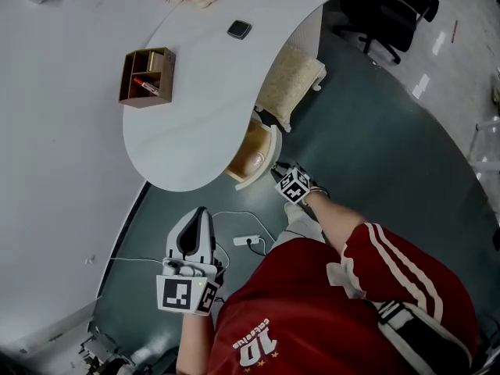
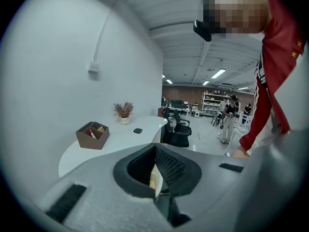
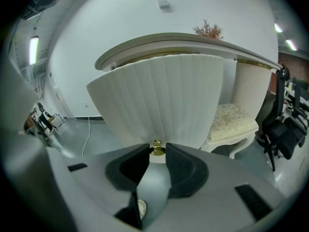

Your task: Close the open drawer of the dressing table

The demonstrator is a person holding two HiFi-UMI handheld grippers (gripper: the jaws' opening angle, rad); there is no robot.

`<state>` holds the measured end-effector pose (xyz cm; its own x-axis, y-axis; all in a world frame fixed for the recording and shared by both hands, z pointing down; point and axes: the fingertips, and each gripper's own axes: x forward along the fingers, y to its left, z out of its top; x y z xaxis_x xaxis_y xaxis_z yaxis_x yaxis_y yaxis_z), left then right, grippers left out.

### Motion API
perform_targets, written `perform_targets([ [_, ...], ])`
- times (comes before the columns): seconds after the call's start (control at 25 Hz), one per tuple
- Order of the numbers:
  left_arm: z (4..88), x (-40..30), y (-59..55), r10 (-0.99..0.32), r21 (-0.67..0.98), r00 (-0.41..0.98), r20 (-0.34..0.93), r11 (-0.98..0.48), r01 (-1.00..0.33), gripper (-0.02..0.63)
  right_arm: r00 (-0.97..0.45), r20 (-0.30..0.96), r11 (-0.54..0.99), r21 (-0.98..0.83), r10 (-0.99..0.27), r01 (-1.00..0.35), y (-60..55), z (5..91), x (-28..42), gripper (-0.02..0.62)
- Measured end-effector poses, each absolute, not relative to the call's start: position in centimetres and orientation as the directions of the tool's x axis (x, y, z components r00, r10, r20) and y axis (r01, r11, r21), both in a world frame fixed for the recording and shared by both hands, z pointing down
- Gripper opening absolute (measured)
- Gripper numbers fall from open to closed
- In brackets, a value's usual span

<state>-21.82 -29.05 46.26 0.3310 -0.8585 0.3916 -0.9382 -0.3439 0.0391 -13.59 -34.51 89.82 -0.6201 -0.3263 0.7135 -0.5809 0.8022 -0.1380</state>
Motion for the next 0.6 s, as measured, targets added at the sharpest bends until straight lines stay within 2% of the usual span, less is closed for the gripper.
perform_targets([
  [0.32, 47.9, -23.4, -30.5, -0.838, 0.011, 0.287, 0.465, -0.318, -0.948, 0.0, -0.666, 0.682, 0.827, -0.162, -0.3, -0.539, -36.8, 89.9, -16.6, 0.106],
  [0.6, 48.6, -23.4, -31.6, -0.819, -0.001, 0.301, 0.488, -0.345, -0.939, 0.0, -0.714, 0.658, 0.863, -0.193, -0.24, -0.468, -38.2, 89.9, -18.7, 0.106],
])
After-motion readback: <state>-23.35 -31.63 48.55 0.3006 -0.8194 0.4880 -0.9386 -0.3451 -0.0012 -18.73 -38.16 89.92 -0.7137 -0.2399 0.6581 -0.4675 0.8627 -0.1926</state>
